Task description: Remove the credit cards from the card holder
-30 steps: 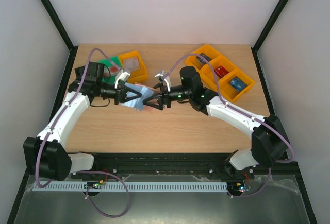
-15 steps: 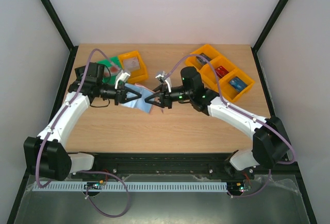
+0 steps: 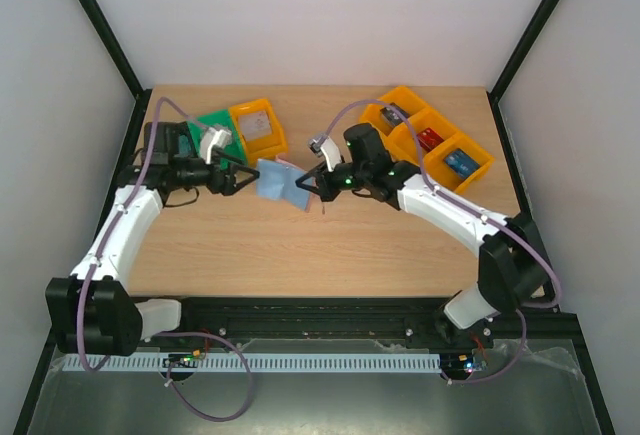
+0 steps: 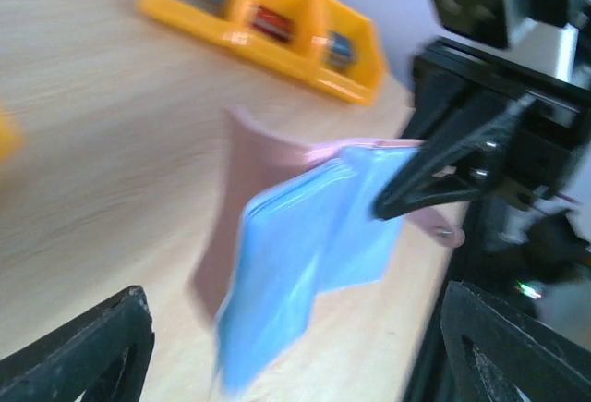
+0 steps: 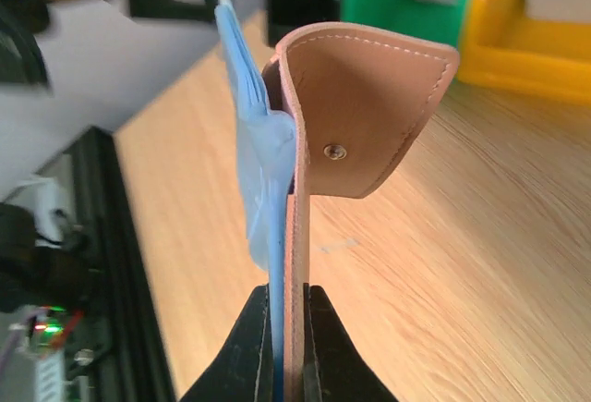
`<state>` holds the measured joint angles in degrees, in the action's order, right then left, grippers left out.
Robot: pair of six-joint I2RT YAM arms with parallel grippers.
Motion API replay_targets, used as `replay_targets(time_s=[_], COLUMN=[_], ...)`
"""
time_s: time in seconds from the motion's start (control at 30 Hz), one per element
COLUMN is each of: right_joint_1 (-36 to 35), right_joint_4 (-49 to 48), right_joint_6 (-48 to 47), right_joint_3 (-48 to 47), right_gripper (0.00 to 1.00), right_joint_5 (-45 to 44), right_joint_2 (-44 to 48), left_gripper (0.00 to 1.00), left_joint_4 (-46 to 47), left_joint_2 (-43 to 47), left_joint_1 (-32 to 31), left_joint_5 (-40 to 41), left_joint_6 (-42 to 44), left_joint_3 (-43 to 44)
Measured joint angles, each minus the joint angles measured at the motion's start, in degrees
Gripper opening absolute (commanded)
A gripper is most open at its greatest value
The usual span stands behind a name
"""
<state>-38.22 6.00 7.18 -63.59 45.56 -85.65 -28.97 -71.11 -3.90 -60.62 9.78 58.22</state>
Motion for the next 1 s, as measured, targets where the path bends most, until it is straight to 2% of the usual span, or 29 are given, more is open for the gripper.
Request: replay_targets(time_s=[0.17,0.3,0.43,0.5,0.53,0.63,0.73,0.8,0.9,1.0], right_joint_1=[0.6,0.6,0.6,0.6,0.6,0.8,1.7,2.7,4.3,5.7], right_joint_4=[7.7,12.1,16.2,18.2,19.4,20.9,20.9,20.9,20.2,17.0], right_joint_6=[-1.4,-3.0,-6.0,-7.2,-7.7,-7.5,-5.4,-4.0,-3.0,-2.8], right_joint_3=[-2.6,-3.9,-5.7,-6.4,-6.8,-7.8,-8.2,-8.9,-9.2,-7.1], right_gripper=[0.02,0.02,0.03,0.21,0.38,0.67,0.84,1.0,0.99,0.99], right_joint_5=[-5.1,-1.6,2.4,2.6,2.3,-1.0,-10.3,-17.1,-26.8,-35.2], right_joint_2=[-5.5,-11.6,-17.6,-19.4,-20.3,-22.2,-22.1,-21.9,-19.5,-12.5], left_gripper=[0.87,0.9,0.99,0.99,0.99,0.99,0.99,0.99,0.99,0.99], left_joint_4=[7.0,9.4,11.0,11.6,11.8,12.0,12.1,12.2,12.9,13.3], left_joint_2=[1.0,1.0,1.3,1.7,1.9,2.0,2.0,2.0,2.0,2.0], left_joint_1=[7.8,11.4,12.0,12.2,12.2,12.4,12.6,12.7,12.7,12.8], left_joint_5=[8.7,11.7,13.1,13.4,13.6,14.3,15.0,15.4,15.9,16.3], left_joint_6=[-7.3,-10.7,-12.1,-12.5,-12.7,-12.8,-12.8,-12.8,-12.8,-12.8], left_joint_3=[-4.3,-6.7,-6.8,-6.8,-6.8,-6.8,-6.8,-6.9,-7.0,-7.6])
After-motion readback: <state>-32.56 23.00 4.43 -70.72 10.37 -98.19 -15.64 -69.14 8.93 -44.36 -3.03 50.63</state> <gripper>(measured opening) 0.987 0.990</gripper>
